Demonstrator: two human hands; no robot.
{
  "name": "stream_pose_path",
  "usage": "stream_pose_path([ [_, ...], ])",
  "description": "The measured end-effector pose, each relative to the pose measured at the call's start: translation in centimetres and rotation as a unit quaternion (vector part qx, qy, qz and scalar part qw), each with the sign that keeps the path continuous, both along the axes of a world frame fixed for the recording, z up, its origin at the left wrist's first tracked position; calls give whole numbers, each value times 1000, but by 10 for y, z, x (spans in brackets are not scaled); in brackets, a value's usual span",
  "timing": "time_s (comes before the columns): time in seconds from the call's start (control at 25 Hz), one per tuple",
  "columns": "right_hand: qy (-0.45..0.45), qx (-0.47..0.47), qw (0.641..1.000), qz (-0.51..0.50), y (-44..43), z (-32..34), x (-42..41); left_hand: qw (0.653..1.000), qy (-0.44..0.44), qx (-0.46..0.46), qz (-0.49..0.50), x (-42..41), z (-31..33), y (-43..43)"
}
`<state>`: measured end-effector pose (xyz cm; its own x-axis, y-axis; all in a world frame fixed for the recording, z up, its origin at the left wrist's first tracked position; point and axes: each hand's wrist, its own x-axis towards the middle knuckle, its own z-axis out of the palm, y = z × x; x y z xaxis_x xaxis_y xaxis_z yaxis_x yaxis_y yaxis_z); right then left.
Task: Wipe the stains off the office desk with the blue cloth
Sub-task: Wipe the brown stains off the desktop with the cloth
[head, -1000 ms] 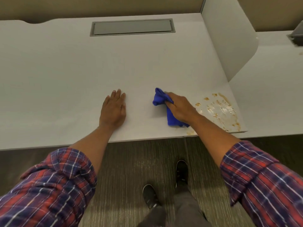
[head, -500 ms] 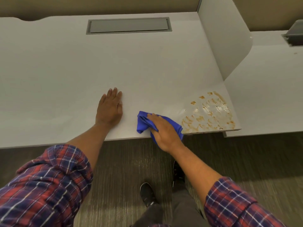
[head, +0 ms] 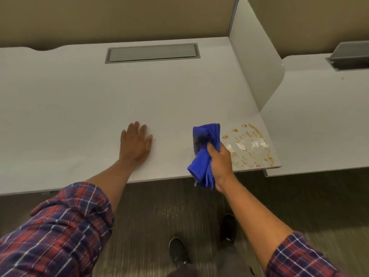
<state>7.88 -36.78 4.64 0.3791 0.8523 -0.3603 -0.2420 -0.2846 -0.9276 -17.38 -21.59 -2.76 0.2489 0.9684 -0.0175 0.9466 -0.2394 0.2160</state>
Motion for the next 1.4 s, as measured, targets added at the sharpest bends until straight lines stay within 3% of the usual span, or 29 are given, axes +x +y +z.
stream_pose_path([
  [0.24,-39,11,998,-50,49,19,98,999,-23,0,-48,86,9,9],
  [0.36,-217,48,975,-19,78,28,156,998,-43,3,-41,128,3,11],
  [0.44,-352,74,932,32,102,32,188,999,-20,7,-39,142,-8,7],
  [0.56,-471,97,866,137,140,21,222,1000,-12,15,-21,145,-16,7],
  [0.68,-595,100,764,230,170,-8,236,1000,-4,27,-12,143,-18,8],
  [0.76,-648,53,688,323,185,-28,245,999,-4,37,-7,147,-19,9],
  [0.84,-651,36,650,390,189,-43,251,999,-3,46,-4,146,-20,7],
  [0.96,-641,63,664,381,197,-59,259,998,1,57,-5,145,-23,9],
  [1.12,-554,49,747,363,176,-65,256,998,-1,65,-2,144,-25,8],
  [1.28,-529,87,762,364,98,-66,248,998,2,67,1,143,-27,9],
  [1.4,-544,108,733,395,47,-68,240,998,5,64,6,143,-29,10],
])
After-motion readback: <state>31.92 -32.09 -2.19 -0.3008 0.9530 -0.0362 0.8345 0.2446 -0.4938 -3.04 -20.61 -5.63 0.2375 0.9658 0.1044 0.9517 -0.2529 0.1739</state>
